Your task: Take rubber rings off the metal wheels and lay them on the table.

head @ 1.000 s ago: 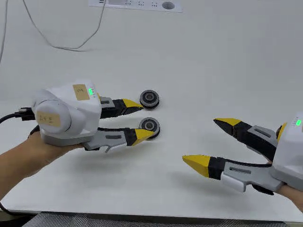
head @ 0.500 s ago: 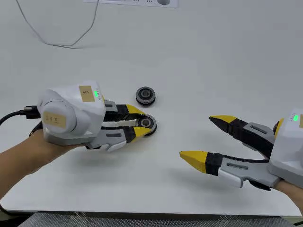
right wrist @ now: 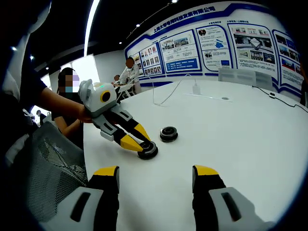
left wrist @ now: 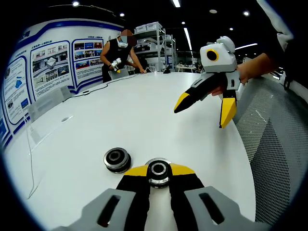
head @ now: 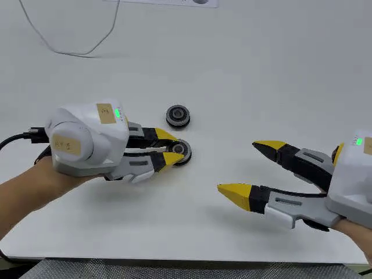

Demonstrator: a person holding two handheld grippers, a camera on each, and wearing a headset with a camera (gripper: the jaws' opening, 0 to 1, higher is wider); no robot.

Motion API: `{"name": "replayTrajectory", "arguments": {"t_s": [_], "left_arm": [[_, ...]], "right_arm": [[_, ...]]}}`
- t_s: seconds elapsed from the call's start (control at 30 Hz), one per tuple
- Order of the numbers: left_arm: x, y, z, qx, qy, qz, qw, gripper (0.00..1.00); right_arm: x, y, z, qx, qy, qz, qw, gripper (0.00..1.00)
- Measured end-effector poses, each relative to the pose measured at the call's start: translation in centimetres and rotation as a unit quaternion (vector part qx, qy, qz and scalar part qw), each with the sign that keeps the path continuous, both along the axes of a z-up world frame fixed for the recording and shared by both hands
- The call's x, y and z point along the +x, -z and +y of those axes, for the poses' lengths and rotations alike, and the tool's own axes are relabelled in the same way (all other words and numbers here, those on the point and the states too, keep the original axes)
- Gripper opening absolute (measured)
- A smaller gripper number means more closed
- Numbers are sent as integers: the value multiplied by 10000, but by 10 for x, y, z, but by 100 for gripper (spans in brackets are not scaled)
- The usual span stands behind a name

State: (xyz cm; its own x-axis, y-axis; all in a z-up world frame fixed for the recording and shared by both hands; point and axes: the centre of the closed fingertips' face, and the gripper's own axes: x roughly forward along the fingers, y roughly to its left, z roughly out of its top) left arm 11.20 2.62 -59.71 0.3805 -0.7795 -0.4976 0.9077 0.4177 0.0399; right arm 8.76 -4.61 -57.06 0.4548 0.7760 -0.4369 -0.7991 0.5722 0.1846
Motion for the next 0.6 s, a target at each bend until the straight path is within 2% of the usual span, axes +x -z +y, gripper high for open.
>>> {"name": "replayTrajectory", "arguments": {"t_s": [0.23,0.6], "left_arm": [[2,1,-1,181,114,-99,9997,14],[6,2,-2,221,158,-144,9995,14]], "right_arm": [[1,-1,10,44,-159,37,9999,62],[1,0,32,169,-454,180,9987,63]]}}
